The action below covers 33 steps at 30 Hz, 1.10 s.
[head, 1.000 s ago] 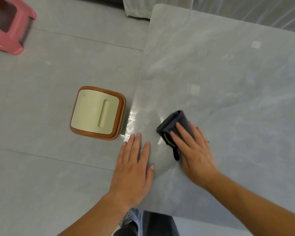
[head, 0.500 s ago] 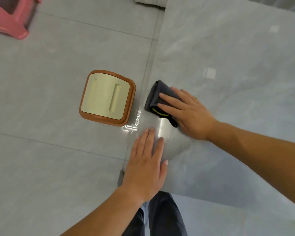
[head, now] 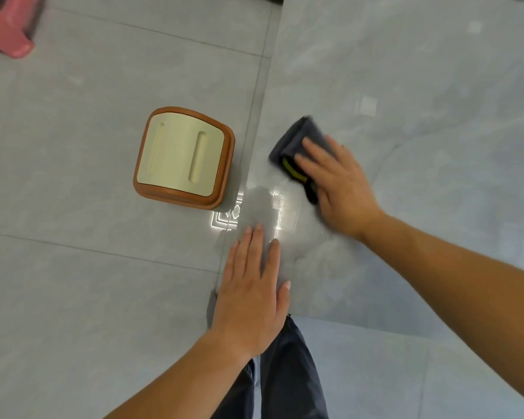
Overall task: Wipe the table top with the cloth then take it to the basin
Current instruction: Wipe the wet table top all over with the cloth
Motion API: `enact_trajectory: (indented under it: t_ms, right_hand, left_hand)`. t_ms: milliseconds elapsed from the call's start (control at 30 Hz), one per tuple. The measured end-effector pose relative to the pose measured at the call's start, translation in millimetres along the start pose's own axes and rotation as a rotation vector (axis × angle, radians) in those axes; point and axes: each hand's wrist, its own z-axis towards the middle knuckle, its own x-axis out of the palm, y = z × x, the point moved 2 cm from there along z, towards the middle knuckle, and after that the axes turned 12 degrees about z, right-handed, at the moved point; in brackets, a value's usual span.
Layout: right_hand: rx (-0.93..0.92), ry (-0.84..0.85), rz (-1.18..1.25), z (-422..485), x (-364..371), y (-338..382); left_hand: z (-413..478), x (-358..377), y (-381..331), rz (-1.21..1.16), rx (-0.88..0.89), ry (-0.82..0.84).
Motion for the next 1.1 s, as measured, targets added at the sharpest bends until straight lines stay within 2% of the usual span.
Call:
enact_trajectory:
  t_ms: [67, 100, 200, 233, 300, 467, 533, 667, 767, 833, 900, 1000, 1100]
  right_hand:
    - [0.121, -0.091, -0.001, 4.9, 2.0, 6.5]
    - [0.11, -0.108, -0.002, -5.7, 8.2, 12.7]
    - [-0.063, 0.028, -0.014, -70.0, 27.7, 27.6]
    - [-0.097, 0.083, -0.024, -86.6, 26.9, 25.9]
    - [-0.102, 0.089, -0.031, -96.0, 15.4, 11.7]
    - [0.236, -0.189, 0.006, -103.0, 10.1, 14.4]
    - [0.206, -0.187, 0.017, -133.6, 27.8, 35.2]
    - [0.087, 0.016, 0.019, -176.7, 25.9, 32.4]
    - [0.234, -0.12, 0.01, -170.9, 10.3, 10.0]
    - [0.326, -0.204, 0.02, -171.9, 19.6, 20.6]
    - [0.261, -0.18, 0.015, -180.1, 39.7, 44.0]
    - [0.055, -0.012, 0.028, -182.9, 63.8, 73.4]
    - [0.001, -0.007, 0.033, -127.5, 59.1, 68.5]
  left_hand:
    - [-0.1, 1.4, 0.0, 0.008, 0.001, -0.012]
    - [0.1, 2.0, 0.5, 0.01, 0.007, -0.016]
    - [0.6, 3.6, 2.9, 0.012, 0.022, -0.031]
    - [0.4, 3.8, 3.6, 0.008, 0.021, -0.031]
    - [0.2, 4.8, 3.7, 0.003, 0.026, -0.025]
    - [-1.7, 4.7, 5.8, -0.007, 0.042, -0.02]
    - [-2.8, 3.6, 6.7, -0.022, 0.058, -0.024]
    - [-9.8, 4.7, 8.8, -0.031, 0.076, -0.042]
    - [-16.7, 10.2, 10.6, -0.033, 0.073, -0.081]
    - [-23.7, 14.5, 13.2, -0.059, 0.046, -0.101]
    - [-29.6, 19.3, 13.5, -0.078, 0.033, -0.105]
    - [-43.9, 28.9, 13.2, -0.082, 0.005, -0.1]
    - [-54.2, 37.7, 11.8, -0.069, -0.026, -0.108]
